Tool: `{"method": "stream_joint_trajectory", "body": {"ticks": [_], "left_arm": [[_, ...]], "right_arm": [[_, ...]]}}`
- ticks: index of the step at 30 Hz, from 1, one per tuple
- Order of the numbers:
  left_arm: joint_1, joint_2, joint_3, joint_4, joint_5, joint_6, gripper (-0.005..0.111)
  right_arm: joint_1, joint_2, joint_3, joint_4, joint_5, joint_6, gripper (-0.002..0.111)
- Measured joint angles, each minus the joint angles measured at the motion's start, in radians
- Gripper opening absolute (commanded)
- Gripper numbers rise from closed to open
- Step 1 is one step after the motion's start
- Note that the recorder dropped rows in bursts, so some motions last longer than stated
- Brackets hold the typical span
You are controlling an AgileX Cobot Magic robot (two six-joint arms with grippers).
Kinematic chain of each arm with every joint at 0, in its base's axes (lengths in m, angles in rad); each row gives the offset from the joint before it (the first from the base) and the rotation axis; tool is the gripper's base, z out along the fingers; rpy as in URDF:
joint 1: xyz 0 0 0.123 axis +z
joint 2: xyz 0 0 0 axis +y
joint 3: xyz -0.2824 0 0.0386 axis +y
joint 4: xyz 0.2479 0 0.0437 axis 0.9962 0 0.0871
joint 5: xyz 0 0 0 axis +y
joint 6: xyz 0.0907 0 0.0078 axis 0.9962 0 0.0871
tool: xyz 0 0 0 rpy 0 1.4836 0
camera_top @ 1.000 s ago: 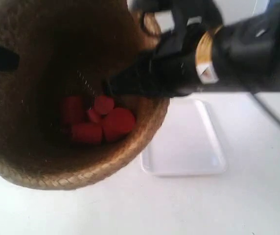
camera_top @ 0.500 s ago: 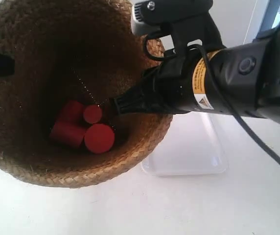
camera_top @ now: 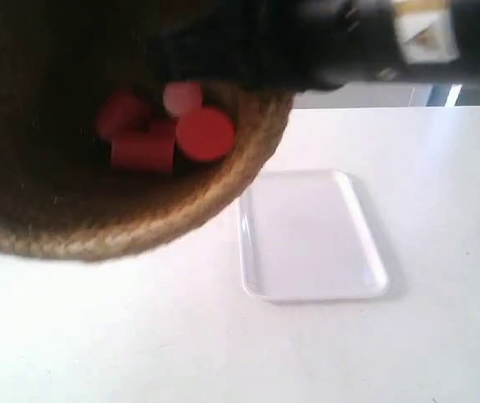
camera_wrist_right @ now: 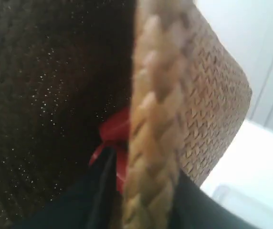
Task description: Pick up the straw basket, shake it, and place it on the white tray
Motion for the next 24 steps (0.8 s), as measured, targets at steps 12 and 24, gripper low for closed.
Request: {"method": "stream_joint_trajectory", "body": {"ticks": [12,24], "left_arm": [[0.0,0.078,0.158,-0.002,-0.029,-0.052,0.0],[0.0,0.08,0.16,0.019,-0.013,-0.05,0.0]], "right_arm": [[-0.061,0.117,0.082,0.002,0.055,0.129,0.0],[-0.063,0.192,0.082,-0.002,0.038,0.129,0.0]]}}
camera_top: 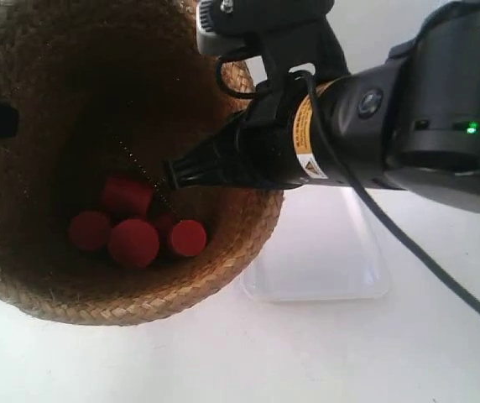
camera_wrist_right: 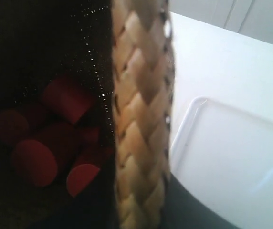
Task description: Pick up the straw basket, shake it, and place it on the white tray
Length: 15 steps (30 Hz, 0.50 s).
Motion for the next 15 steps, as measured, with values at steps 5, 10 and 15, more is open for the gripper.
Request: {"method": "stream_joint_trajectory", "body": {"ticks": [5,10,15], "left_arm": [[0.004,-0.013,-0.073,0.005,0.093,-0.002,0.0],[0.004,-0.099,-0.126,-0.051,0.017,0.052,0.0],[0.004,0.006,-0.048,-0.009,0.014,0.01,0.0]], "right_arm": [[0.022,-0.041,-0.08,0.119,0.058,-0.103,0.0],[0.057,-0.163,-0.067,-0.047,-0.064,-0.068,0.0],[0.016,-0.073,-0.022,-0.068,0.02,0.042,0.0]]}}
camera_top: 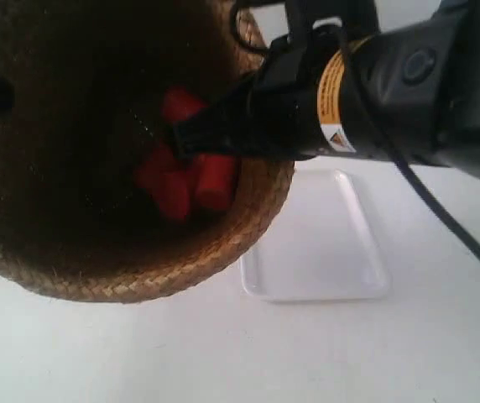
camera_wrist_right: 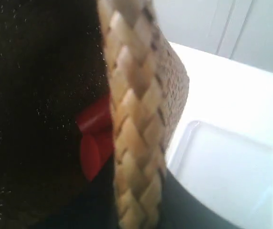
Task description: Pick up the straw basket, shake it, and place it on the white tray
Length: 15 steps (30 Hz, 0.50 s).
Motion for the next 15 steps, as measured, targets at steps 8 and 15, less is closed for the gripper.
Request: {"method": "stream_joint_trajectory", "body": {"ticks": [8,15], "left_arm": [[0.0,0.0,0.002,0.001,0.015,-0.009,0.0],[0.0,0.004,0.002,0.023,0.033,-0.011,0.0]], "right_arm": [[-0.002,0.0,0.025,0.05,-0.011,-0.002,0.0],[-0.002,0.026,0.07,0.06,-0.026,-0.002,0.0]]}}
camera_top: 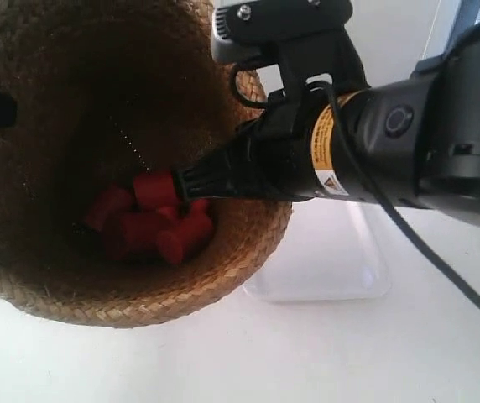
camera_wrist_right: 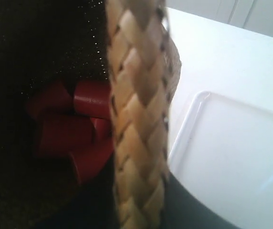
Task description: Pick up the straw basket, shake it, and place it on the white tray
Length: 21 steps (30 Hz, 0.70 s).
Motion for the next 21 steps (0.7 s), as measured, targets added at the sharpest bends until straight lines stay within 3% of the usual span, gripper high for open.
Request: {"method": "stream_joint_trajectory", "body": {"ticks": [21], "left_arm": [[0.0,0.028,0.065,0.05,0.008,-0.026,0.0]], "right_arm": [[0.0,0.127,-0.002,0.013,0.017,0.009,0.0]]}}
